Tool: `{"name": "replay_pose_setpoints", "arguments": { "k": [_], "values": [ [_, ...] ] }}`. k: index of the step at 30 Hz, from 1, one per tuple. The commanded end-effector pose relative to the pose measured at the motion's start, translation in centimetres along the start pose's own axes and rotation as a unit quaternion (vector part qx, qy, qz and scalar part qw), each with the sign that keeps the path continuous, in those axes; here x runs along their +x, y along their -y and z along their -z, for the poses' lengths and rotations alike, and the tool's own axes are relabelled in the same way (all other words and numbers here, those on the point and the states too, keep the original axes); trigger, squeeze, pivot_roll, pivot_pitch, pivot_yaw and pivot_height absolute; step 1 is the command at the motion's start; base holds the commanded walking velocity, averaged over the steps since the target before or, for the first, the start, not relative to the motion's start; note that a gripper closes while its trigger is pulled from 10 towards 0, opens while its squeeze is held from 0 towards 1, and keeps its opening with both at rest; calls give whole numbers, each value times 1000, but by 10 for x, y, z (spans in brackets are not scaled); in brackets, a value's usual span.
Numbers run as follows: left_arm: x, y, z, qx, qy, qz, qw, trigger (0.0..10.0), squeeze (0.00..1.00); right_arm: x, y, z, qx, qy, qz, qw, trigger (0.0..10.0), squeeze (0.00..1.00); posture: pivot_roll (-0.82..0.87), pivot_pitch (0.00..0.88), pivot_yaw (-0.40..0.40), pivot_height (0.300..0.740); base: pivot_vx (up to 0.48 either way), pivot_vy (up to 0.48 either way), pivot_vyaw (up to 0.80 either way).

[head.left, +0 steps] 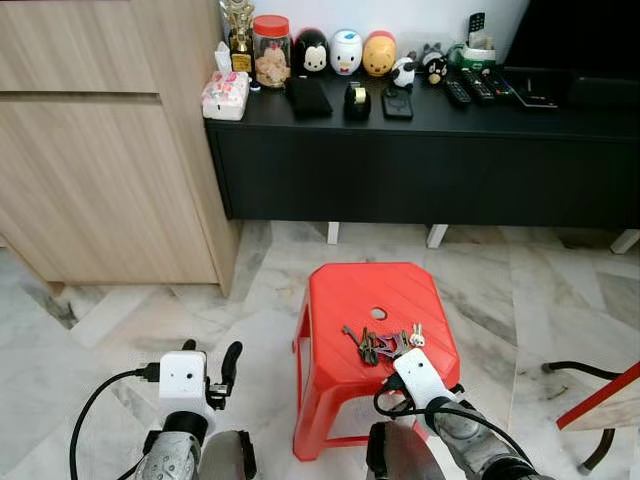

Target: Hang keys on a hook

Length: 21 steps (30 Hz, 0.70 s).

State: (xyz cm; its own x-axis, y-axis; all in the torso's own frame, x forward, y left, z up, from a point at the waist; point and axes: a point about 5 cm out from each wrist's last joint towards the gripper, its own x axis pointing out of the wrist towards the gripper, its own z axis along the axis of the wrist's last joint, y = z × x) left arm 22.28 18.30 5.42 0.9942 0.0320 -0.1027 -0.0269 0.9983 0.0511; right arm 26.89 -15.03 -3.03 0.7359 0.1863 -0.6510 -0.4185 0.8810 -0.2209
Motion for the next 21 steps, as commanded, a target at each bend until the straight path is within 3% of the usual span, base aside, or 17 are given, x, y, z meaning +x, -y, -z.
{"name": "replay_pose_setpoints", "arguments": {
  "k": [1, 6, 11, 21],
  "values": [
    [0, 0, 5, 3, -11, -1, 1000, 10000, 0, 2, 6, -12, 19, 23, 14, 999, 0, 0, 105, 65, -78, 604, 0, 0, 0],
    [3, 0, 4, 4, -9, -2, 1000, 10000, 0, 2, 11, -21, 41, 52, 25, 997, 0, 0, 105, 51, -80, 604, 0, 0, 0],
    [9, 0, 3, 3, -5, -3, 1000, 10000, 0, 1, 23, -39, 98, 108, 48, 988, 0, 0, 94, 29, -82, 604, 0, 0, 0],
    [14, 3, 2, 1, -1, -2, 1000, 10000, 0, -1, 30, -47, 104, 136, 60, 983, 0, 0, 89, 14, -86, 604, 0, 0, 0]
  ]
}}
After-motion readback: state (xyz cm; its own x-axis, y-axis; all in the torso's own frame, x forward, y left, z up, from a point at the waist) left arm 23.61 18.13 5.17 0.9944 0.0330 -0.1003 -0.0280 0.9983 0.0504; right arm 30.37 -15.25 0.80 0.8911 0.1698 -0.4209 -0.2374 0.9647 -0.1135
